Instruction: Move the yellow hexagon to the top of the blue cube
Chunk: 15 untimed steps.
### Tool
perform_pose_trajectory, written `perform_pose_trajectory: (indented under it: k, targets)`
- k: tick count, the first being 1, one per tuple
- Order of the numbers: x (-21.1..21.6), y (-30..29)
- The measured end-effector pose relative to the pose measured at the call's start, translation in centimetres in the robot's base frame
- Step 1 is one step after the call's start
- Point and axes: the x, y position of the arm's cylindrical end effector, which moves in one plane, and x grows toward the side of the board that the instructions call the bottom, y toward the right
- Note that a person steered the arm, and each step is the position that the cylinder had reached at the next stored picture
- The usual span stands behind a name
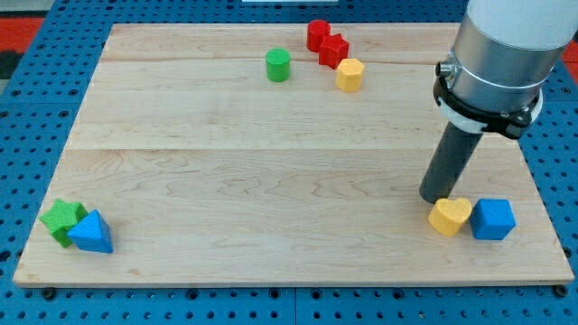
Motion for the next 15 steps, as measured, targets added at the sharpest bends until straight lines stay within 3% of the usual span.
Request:
perform_pose_trajectory:
  k: [4, 11, 13, 15]
  targets:
    - [-0.7, -3.6]
    - [-19.5, -13.1]
    - [-23.0, -10.3]
    - [-21.4, -7.3]
